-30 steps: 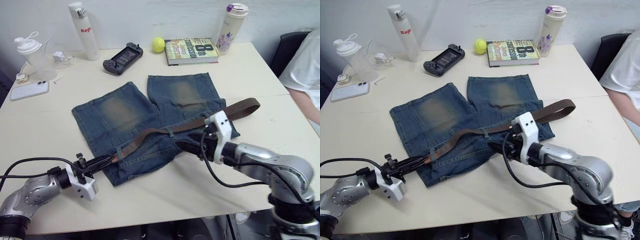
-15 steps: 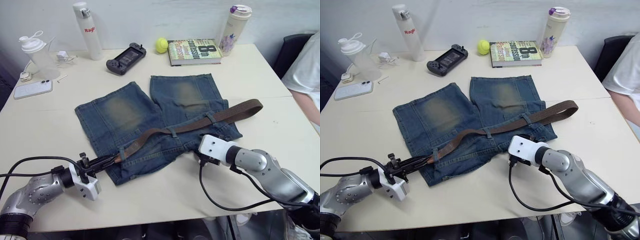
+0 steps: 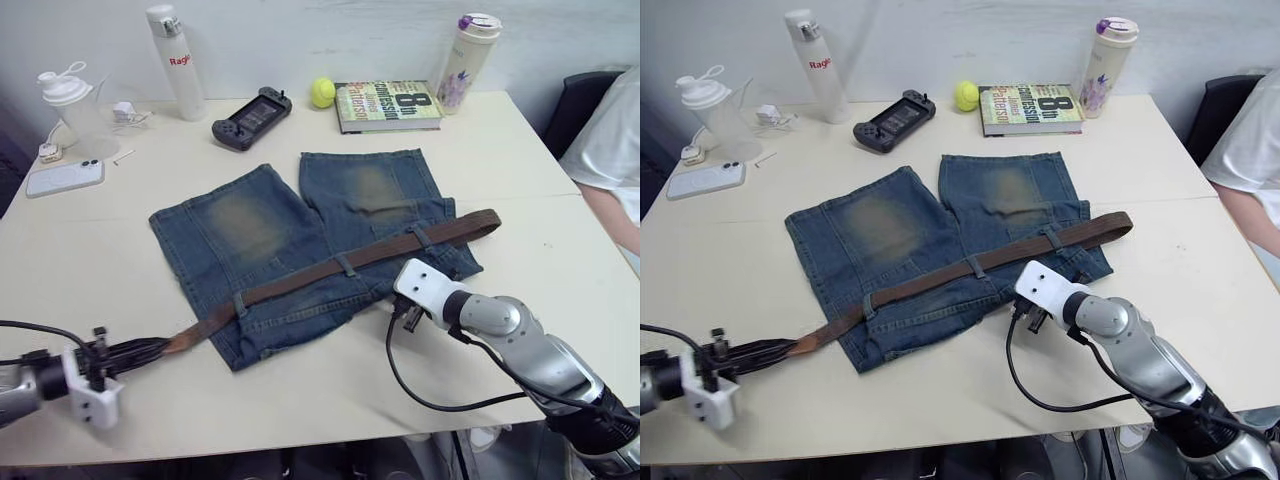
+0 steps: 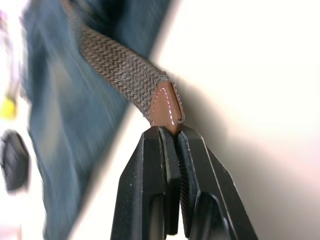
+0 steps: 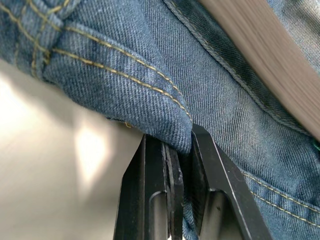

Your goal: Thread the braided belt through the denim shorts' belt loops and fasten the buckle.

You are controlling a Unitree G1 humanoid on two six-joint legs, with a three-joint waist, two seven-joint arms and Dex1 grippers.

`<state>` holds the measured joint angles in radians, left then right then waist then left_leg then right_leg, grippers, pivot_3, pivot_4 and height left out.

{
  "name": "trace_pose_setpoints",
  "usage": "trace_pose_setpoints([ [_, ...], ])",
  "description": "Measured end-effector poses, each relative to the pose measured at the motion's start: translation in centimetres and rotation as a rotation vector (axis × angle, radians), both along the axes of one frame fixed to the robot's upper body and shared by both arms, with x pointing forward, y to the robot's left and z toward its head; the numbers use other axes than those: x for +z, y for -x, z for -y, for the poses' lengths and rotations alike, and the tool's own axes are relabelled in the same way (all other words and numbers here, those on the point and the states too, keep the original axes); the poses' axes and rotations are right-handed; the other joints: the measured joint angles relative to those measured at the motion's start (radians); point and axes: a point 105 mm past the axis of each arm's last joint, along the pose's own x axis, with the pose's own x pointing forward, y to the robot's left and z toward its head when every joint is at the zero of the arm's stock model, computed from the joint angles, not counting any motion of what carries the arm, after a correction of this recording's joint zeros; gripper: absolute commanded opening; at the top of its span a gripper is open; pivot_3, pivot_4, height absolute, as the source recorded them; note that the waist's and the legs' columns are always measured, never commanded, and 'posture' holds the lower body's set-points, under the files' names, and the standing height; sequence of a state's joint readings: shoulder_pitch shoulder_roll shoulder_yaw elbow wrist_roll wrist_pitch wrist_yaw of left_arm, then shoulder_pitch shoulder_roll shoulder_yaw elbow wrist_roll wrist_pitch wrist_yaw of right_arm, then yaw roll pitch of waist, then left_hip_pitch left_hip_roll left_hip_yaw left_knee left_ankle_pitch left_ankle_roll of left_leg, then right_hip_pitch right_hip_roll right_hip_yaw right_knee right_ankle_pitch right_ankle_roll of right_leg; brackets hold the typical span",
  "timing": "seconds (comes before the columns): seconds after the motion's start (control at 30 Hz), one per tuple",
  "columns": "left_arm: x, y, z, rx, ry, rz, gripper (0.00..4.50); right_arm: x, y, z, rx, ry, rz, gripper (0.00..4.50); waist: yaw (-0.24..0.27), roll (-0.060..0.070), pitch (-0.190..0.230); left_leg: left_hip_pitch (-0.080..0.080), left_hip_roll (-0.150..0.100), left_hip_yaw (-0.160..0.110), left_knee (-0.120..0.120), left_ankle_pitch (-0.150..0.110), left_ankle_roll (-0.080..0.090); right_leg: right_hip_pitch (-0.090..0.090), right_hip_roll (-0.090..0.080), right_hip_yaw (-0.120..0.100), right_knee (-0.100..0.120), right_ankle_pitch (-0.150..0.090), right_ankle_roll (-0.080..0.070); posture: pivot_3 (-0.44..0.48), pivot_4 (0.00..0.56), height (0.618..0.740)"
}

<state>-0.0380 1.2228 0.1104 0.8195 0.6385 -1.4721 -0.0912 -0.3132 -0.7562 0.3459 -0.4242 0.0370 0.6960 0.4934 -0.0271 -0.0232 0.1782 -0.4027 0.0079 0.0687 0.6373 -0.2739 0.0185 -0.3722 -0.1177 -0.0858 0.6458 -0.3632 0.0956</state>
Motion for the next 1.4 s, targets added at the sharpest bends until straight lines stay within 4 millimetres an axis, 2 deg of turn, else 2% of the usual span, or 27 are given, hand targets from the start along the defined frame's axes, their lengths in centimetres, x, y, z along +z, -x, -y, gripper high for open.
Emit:
trace_pose_setpoints([
  [0.2,0.9,1.1,-4.9,0.107,-0.217,-0.034,0.00,0.1,-0.1,-0.7,0.004,-0.022,0.001,0.06,-0.004,-0.003,-0.002,0.000,0.001,0.003,0.000,-0.004,0.005,-0.003,0.001,-0.008,0.008,0.000,0.000,0.000,0.150,0.740],
  [0.33,1.4,2.3,-9.6,0.170,-0.456,0.006,0.00,0.1,-0.2,-1.0,0.003,-0.025,-0.001,0.06,-0.005,-0.004,-0.002,0.002,0.002,0.007,-0.002,-0.004,0.004,-0.004,0.002,-0.010,0.009,0.000,0.000,0.000,0.150,0.740],
  [0.57,1.2,4.9,-14.4,0.205,-0.715,0.001,0.00,0.0,-0.3,-1.3,0.007,-0.029,0.000,0.06,-0.005,-0.005,-0.002,0.008,0.005,0.014,-0.002,-0.006,0.002,-0.005,0.001,-0.016,0.013,0.000,0.000,0.000,0.150,0.740],
  [0.63,1.6,4.9,-14.9,0.222,-0.737,0.000,0.00,0.0,-0.3,-1.5,0.006,-0.033,-0.003,0.06,-0.002,-0.005,-0.003,0.012,0.006,0.018,-0.004,-0.007,0.002,-0.004,-0.001,-0.018,0.014,0.000,0.000,0.000,0.150,0.740],
  [0.7,1.8,4.5,-14.7,0.236,-0.721,0.006,0.00,0.0,-0.3,-1.6,0.004,-0.036,-0.006,0.06,0.000,-0.005,-0.003,0.013,0.007,0.021,-0.004,-0.007,0.001,-0.005,-0.006,-0.020,0.014,0.000,0.000,0.000,0.150,0.740],
  [0.73,1.9,4.3,-14.6,0.256,-0.698,0.011,0.82,0.0,-0.3,-1.6,0.004,-0.036,-0.009,0.00,0.001,-0.006,-0.003,0.013,0.006,0.022,-0.004,-0.007,0.001,-0.005,-0.010,-0.022,0.014,0.000,0.000,0.000,0.150,0.740],
  [0.83,1.7,3.7,-13.9,0.257,-0.647,0.014,2.02,-0.1,-0.3,-1.6,0.004,-0.032,-0.011,0.00,0.001,-0.008,-0.004,0.014,0.006,0.024,-0.003,-0.008,0.000,-0.005,-0.014,-0.027,0.014,0.000,0.000,0.000,0.150,0.740],
  [0.87,1.6,3.1,-13.1,0.270,-0.580,0.011,2.67,0.0,-0.3,-1.6,0.005,-0.031,-0.011,0.73,0.000,-0.011,-0.004,0.014,0.005,0.025,-0.002,-0.008,0.000,-0.005,-0.015,-0.029,0.014,0.000,0.000,0.000,0.150,0.740],
  [0.9,1.9,2.7,-12.6,0.279,-0.540,0.008,3.22,0.0,-0.4,-1.6,0.004,-0.031,-0.011,1.09,0.001,-0.011,-0.004,0.014,0.005,0.025,-0.001,-0.009,0.000,-0.005,-0.016,-0.030,0.014,0.000,0.000,0.000,0.150,0.740],
  [0.93,2.1,2.4,-12.2,0.283,-0.508,0.006,3.31,0.0,-0.4,-1.6,0.004,-0.032,-0.012,1.20,0.001,-0.011,-0.004,0.014,0.005,0.026,0.000,-0.009,0.001,-0.005,-0.016,-0.031,0.014,0.000,0.000,0.000,0.150,0.740],
  [0.97,2.3,1.8,-11.4,0.291,-0.456,-0.003,3.88,0.1,-0.6,-1.6,0.000,-0.036,-0.009,1.81,0.001,-0.011,-0.004,0.014,0.005,0.027,0.000,-0.010,0.001,-0.005,-0.017,-0.033,0.014,0.000,0.000,0.000,0.150,0.740],
  [1.0,2.6,1.4,-10.7,0.299,-0.397,-0.016,4.30,0.2,-0.7,-1.5,-0.005,-0.035,-0.002,2.24,0.002,-0.011,-0.004,0.014,0.004,0.027,0.002,-0.010,0.002,-0.004,-0.017,-0.034,0.014,0.000,-0.001,0.000,0.150,0.740],
  [1.03,2.7,1.3,-10.6,0.301,-0.387,-0.021,4.49,0.3,-0.8,-1.5,-0.006,-0.035,-0.001,2.48,0.002,-0.011,-0.004,0.014,0.004,0.027,0.002,-0.010,0.002,-0.004,-0.017,-0.034,0.014,0.000,-0.001,0.000,0.150,0.740],
  [1.07,2.8,1.2,-10.4,0.306,-0.370,-0.027,4.50,0.3,-0.8,-1.4,-0.007,-0.034,0.001,2.92,0.002,-0.011,-0.004,0.014,0.004,0.027,0.003,-0.011,0.002,-0.004,-0.017,-0.034,0.014,0.000,-0.001,0.000,0.150,0.740],
  [1.2,2.6,0.1,-7.7,0.290,-0.214,-0.173,4.50,0.5,-0.8,-1.0,-0.011,-0.056,-0.015,4.35,0.009,-0.009,-0.004,0.013,0.004,0.030,0.011,-0.015,0.005,-0.003,-0.017,-0.041,0.014,0.000,-0.001,0.000,0.150,0.740],
  [1.23,2.5,-0.1,-7.4,0.292,-0.203,-0.198,4.50,0.6,-0.8,-1.0,-0.011,-0.059,-0.017,4.46,0.011,-0.008,-0.004,0.013,0.003,0.031,0.011,-0.015,0.006,-0.003,-0.017,-0.041,0.014,0.000,-0.001,0.000,0.150,0.740],
  [1.27,2.9,-1.2,-6.8,0.330,-0.167,-0.249,4.50,0.7,-0.7,-0.6,-0.017,-0.067,-0.025,4.46,0.020,-0.008,-0.005,0.013,0.003,0.033,0.013,-0.016,0.007,-0.004,-0.016,-0.043,0.014,0.000,-0.001,0.000,0.150,0.740],
  [1.3,3.1,-1.9,-5.7,0.338,-0.116,-0.309,4.50,0.6,-0.6,-0.7,-0.009,-0.081,-0.048,4.46,0.026,-0.010,-0.006,0.011,0.003,0.036,0.015,-0.016,0.007,-0.004,-0.015,-0.046,0.014,0.000,-0.001,0.000,0.150,0.740],
  [1.4,3.3,-2.2,-2.2,0.246,0.022,-0.457,4.50,0.2,0.8,-1.5,0.071,-0.118,-0.123,4.46,0.021,-0.016,-0.007,0.009,0.004,0.040,0.014,-0.018,0.010,-0.006,-0.016,-0.047,0.015,0.002,0.000,0.000,0.150,0.740],
])
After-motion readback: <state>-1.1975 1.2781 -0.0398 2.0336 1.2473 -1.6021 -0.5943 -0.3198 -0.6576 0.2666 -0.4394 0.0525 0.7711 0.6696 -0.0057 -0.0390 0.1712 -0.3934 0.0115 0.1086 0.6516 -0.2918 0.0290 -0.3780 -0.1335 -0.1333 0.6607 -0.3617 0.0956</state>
